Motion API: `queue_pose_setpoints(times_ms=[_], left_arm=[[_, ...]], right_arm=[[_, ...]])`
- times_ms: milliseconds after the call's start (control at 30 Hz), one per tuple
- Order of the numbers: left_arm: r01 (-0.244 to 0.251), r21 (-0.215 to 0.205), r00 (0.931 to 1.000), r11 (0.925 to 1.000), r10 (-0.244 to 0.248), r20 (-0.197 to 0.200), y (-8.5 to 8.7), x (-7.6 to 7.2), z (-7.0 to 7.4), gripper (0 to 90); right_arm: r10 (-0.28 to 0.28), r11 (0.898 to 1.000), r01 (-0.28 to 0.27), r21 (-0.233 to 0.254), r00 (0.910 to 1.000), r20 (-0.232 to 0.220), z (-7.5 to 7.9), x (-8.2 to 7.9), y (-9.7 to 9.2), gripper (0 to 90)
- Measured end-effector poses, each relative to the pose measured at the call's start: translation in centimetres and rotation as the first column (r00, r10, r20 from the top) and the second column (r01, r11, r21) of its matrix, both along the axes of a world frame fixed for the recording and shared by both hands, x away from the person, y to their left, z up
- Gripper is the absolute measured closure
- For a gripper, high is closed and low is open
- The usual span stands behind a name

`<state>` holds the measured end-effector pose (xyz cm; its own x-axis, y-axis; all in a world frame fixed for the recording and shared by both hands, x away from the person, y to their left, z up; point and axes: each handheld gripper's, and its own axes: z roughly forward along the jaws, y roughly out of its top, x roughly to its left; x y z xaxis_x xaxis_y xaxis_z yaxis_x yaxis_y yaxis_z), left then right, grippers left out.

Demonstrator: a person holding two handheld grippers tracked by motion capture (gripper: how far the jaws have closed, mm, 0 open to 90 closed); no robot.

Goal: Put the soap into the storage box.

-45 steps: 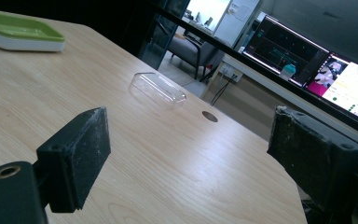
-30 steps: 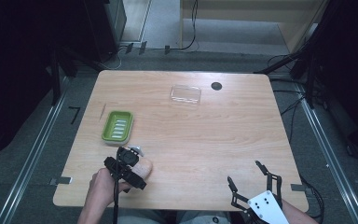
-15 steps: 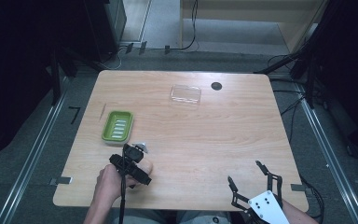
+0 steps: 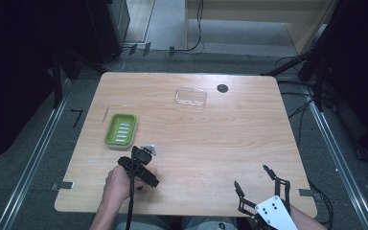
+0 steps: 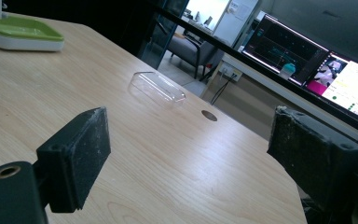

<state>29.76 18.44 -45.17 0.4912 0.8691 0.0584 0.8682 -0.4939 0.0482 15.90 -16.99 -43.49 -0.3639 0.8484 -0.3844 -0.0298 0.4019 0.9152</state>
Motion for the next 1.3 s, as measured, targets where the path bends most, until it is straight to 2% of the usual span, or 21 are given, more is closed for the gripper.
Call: queue_pose_setpoints(times_ms=[67,133,200,267,467,667,900,933,1300], left_arm=[[-0.008,0.004,0.9999,1.0,0.008,0.007,0.05,0.06,-0.08,7.0],[-0.013,0.003,0.9998,0.9999,0.013,0.013,0.13,0.09,-0.14,14.3],[-0.01,0.011,0.9999,0.9999,0.009,0.009,0.18,0.14,-0.15,15.9],[-0.004,-0.005,1.0,1.0,0.005,0.008,0.17,0.1,-0.18,19.6],[0.005,-0.009,0.9999,0.9999,-0.005,-0.012,0.1,0.1,-0.24,25.0],[0.006,-0.021,1.0,0.9998,-0.006,-0.006,0.08,0.01,-0.16,32.1],[0.004,-0.019,1.0,0.9998,-0.004,-0.006,0.12,-0.02,-0.14,33.3],[0.001,-0.014,1.0,0.9999,-0.001,0.008,0.14,-0.04,-0.15,33.4],[0.005,-0.009,1.0,0.9999,-0.005,0.004,0.58,-0.03,0.22,33.5]], right_arm=[[-0.001,1.0,0.001,0.0,1.0,0.001,0.0,0.0,-0.02,13.1],[-0.001,1.0,0.001,-0.001,1.0,0.001,0.0,-0.01,-0.03,13.1],[-0.002,1.0,0.002,0.0,1.0,0.001,0.0,-0.01,-0.04,13.1],[-0.002,1.0,0.002,0.0,1.0,0.0,0.0,-0.01,-0.05,13.2],[-0.001,1.0,0.001,0.0,1.0,0.0,0.0,-0.02,-0.03,13.1],[-0.001,1.0,0.001,0.0,1.0,0.0,0.0,-0.03,-0.04,13.1],[-0.001,1.0,0.001,0.001,1.0,-0.001,0.01,-0.04,-0.07,13.1],[-0.002,1.0,0.002,0.003,1.0,-0.001,0.01,-0.04,-0.08,13.1],[-0.002,1.0,0.002,0.002,1.0,0.002,0.01,-0.04,-0.11,13.2]])
